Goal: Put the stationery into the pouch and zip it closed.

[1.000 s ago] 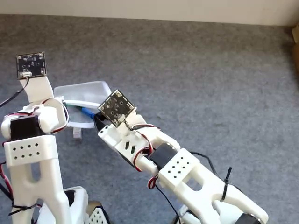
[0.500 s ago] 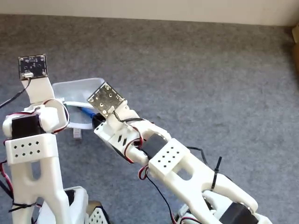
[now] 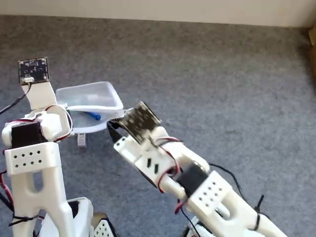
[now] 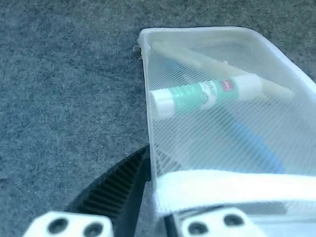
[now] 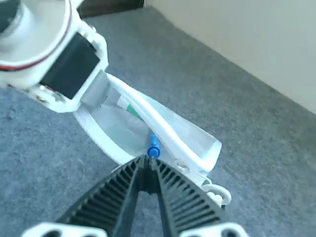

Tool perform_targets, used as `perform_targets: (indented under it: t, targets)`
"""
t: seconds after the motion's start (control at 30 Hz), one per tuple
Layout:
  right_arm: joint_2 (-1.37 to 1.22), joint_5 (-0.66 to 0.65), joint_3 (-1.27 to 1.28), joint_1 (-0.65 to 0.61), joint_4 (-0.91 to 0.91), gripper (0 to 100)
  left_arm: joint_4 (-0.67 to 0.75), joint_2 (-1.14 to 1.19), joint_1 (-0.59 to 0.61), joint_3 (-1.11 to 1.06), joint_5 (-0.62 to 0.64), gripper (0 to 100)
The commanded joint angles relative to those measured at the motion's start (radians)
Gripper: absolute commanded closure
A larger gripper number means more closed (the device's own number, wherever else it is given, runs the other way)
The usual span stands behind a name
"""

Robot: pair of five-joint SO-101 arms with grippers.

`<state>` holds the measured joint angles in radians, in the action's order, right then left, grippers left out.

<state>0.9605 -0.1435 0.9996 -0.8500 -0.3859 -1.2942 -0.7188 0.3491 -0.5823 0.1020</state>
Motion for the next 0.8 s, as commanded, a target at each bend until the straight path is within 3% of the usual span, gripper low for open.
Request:
perform_targets:
  t: [0.0, 0.23, 0.5, 0.77]
  targets:
    - [0.117, 0.008, 0.099, -0.013, 0.173, 99.4, 0.018, -0.002, 0.070, 0.033, -0.002, 99]
    - [0.102, 0.003, 0.312, -0.090, 0.398, 99.4, 0.011, -0.002, 0.194, 0.065, 0.066, 99]
    - [-0.047, 0.008, 0.268, -0.090, 0.407, 99.4, 0.011, -0.031, 0.257, 0.067, 0.075, 99]
    - [-0.321, 0.009, 0.136, -0.091, 0.401, 98.9, 0.018, -0.271, 0.378, 0.002, 0.132, 99]
